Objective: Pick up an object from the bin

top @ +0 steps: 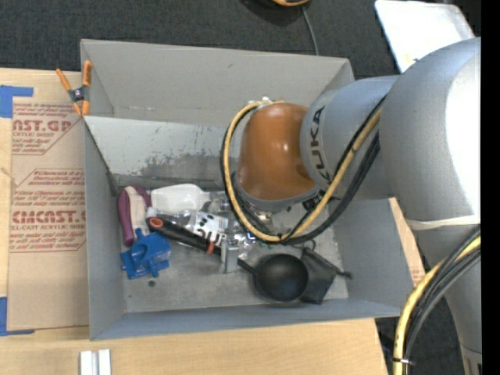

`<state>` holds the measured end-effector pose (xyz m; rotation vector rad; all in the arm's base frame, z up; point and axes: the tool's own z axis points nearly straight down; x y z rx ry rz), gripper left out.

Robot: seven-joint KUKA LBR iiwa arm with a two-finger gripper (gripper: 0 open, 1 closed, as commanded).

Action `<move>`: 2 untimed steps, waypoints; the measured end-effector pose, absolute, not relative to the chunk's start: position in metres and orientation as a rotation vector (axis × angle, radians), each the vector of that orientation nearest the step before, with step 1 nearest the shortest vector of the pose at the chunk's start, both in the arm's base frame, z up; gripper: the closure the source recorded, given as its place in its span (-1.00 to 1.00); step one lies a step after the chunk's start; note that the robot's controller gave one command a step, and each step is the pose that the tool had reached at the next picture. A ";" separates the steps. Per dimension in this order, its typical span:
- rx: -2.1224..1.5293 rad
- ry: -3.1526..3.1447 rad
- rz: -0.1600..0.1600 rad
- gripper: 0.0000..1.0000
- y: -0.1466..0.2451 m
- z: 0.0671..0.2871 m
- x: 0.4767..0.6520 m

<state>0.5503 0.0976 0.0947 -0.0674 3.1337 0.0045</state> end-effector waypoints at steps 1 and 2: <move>-0.560 3.081 0.001 1.00 0.143 0.072 0.546; -0.560 3.081 0.001 1.00 0.143 0.072 0.546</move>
Offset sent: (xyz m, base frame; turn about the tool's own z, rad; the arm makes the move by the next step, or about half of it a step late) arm 0.0000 0.0000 0.0000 0.0000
